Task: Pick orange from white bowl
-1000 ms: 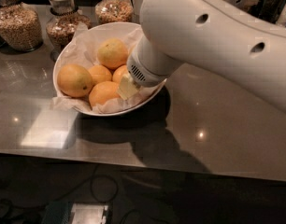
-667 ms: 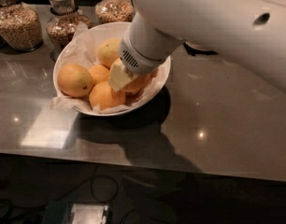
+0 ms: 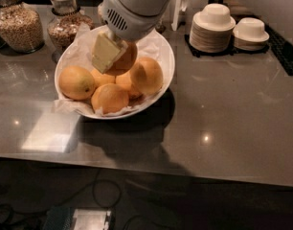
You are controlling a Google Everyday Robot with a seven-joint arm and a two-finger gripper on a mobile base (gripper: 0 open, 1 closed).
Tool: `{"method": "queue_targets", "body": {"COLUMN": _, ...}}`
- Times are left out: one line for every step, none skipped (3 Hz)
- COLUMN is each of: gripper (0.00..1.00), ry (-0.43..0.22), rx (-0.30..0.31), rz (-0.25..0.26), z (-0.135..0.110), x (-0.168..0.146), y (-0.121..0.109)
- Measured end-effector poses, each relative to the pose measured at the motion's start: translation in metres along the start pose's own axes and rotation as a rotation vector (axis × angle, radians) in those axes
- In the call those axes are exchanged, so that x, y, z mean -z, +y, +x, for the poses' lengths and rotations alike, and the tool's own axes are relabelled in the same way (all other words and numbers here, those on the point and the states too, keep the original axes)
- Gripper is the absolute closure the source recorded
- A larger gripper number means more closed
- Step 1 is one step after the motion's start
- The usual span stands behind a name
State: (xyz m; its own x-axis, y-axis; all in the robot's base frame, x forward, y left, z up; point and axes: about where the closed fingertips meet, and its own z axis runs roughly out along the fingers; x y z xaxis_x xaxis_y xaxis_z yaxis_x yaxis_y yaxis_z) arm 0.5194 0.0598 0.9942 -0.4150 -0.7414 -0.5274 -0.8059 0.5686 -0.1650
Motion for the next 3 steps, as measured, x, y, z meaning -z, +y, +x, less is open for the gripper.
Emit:
{"method": "queue_targets", "body": {"gripper": 0.74, "ry": -0.054, "rx": 0.030, "rz": -0.038, "z": -0.005, "x": 0.017, "y": 0.006}}
{"method": "queue_targets", "body": {"gripper": 0.98, "ry": -0.216, "rx": 0.020, "rz": -0.110, "z": -0.003, "x": 0.020, "y": -0.006}}
{"method": "queue_targets", "body": {"gripper": 1.00, "ry": -0.421, "rx": 0.015, "rz": -0.221, "z": -0.018, "x": 0.017, "y": -0.008}}
